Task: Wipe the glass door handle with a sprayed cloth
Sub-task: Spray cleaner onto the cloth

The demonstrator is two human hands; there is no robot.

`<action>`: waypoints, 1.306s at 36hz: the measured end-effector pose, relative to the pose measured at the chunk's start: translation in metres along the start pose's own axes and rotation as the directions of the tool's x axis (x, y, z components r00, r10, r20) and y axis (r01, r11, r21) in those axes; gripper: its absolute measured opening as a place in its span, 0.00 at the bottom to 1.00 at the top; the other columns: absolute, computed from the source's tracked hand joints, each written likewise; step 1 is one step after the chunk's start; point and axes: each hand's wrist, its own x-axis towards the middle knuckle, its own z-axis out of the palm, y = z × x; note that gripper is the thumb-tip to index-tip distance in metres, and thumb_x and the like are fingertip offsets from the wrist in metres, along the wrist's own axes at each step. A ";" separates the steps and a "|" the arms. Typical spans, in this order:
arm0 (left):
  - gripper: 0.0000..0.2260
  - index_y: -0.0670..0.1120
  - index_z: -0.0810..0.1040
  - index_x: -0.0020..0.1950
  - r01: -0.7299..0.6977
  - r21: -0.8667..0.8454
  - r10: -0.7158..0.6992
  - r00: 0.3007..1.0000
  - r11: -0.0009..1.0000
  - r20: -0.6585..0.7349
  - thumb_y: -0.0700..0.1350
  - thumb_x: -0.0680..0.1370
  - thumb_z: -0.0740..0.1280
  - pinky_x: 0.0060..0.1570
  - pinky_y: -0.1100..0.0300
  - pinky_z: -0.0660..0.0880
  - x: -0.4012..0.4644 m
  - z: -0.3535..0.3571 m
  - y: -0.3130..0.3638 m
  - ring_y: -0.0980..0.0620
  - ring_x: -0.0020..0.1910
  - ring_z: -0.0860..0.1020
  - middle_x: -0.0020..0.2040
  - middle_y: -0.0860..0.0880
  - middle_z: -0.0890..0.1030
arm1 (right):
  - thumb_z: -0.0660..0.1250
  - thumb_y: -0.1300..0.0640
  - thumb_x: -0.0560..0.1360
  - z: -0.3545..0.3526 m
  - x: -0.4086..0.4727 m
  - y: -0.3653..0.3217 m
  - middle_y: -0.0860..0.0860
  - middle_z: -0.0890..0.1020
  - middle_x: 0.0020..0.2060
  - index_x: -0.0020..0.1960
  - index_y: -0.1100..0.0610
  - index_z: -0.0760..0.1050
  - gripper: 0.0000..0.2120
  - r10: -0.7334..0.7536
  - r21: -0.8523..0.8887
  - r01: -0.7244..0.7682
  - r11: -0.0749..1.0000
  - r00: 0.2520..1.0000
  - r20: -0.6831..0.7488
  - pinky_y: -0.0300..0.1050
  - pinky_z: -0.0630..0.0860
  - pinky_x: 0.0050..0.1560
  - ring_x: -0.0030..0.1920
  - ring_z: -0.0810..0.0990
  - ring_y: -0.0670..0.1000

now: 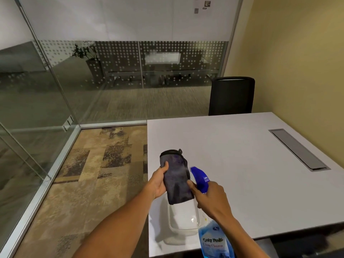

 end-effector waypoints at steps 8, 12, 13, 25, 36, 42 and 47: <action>0.21 0.44 0.74 0.72 -0.016 -0.020 0.017 0.999 1.000 0.030 0.54 0.83 0.62 0.64 0.41 0.77 0.003 0.003 0.009 0.38 0.63 0.81 0.63 0.39 0.83 | 0.65 0.36 0.75 0.001 0.000 -0.002 0.46 0.79 0.26 0.38 0.49 0.73 0.17 0.013 -0.058 -0.011 0.998 1.000 0.022 0.35 0.76 0.34 0.30 0.83 0.48; 0.22 0.43 0.74 0.72 -0.035 -0.052 0.037 0.999 0.998 0.029 0.55 0.83 0.61 0.58 0.43 0.80 0.000 0.001 0.017 0.39 0.63 0.81 0.63 0.39 0.83 | 0.65 0.35 0.74 0.008 -0.005 0.003 0.46 0.80 0.28 0.40 0.49 0.73 0.17 0.033 -0.080 -0.029 0.996 0.998 0.050 0.37 0.79 0.35 0.29 0.83 0.47; 0.22 0.43 0.74 0.72 -0.039 -0.057 0.041 0.999 0.998 0.032 0.55 0.83 0.61 0.56 0.44 0.81 0.000 0.000 0.019 0.39 0.63 0.81 0.63 0.39 0.83 | 0.65 0.34 0.74 0.010 -0.006 0.005 0.47 0.81 0.28 0.41 0.48 0.73 0.17 0.046 -0.084 -0.041 0.996 0.997 0.059 0.38 0.80 0.36 0.28 0.83 0.46; 0.23 0.41 0.75 0.72 -0.063 -0.082 0.065 0.998 0.995 0.012 0.55 0.84 0.60 0.57 0.47 0.80 -0.010 -0.033 0.039 0.41 0.66 0.79 0.66 0.40 0.81 | 0.67 0.42 0.74 0.000 -0.002 -0.014 0.51 0.83 0.31 0.51 0.50 0.77 0.13 -0.016 0.242 0.075 0.967 0.971 -0.237 0.41 0.80 0.38 0.32 0.83 0.48; 0.24 0.41 0.75 0.72 -0.053 -0.083 0.052 0.999 0.995 -0.012 0.56 0.84 0.60 0.58 0.46 0.78 -0.022 -0.074 0.047 0.42 0.63 0.80 0.66 0.39 0.81 | 0.67 0.57 0.79 0.030 0.042 0.008 0.48 0.85 0.43 0.59 0.56 0.78 0.09 -0.161 0.297 0.152 0.943 0.987 0.009 0.41 0.80 0.48 0.44 0.86 0.50; 0.23 0.41 0.76 0.71 -0.051 -0.073 0.049 0.998 0.996 -0.027 0.55 0.84 0.59 0.65 0.45 0.75 -0.025 -0.096 0.052 0.42 0.62 0.81 0.63 0.40 0.82 | 0.71 0.54 0.76 0.051 0.051 0.037 0.46 0.84 0.54 0.62 0.58 0.77 0.17 -0.082 0.287 0.044 0.957 0.990 0.119 0.46 0.82 0.54 0.52 0.84 0.51; 0.22 0.41 0.76 0.70 -0.035 -0.083 0.031 0.998 0.996 -0.049 0.55 0.84 0.60 0.61 0.46 0.77 -0.028 -0.108 0.051 0.42 0.62 0.81 0.62 0.40 0.83 | 0.71 0.62 0.76 0.061 0.047 0.050 0.54 0.85 0.51 0.63 0.58 0.76 0.16 -0.049 0.281 -0.007 0.960 0.980 0.191 0.41 0.82 0.50 0.49 0.84 0.51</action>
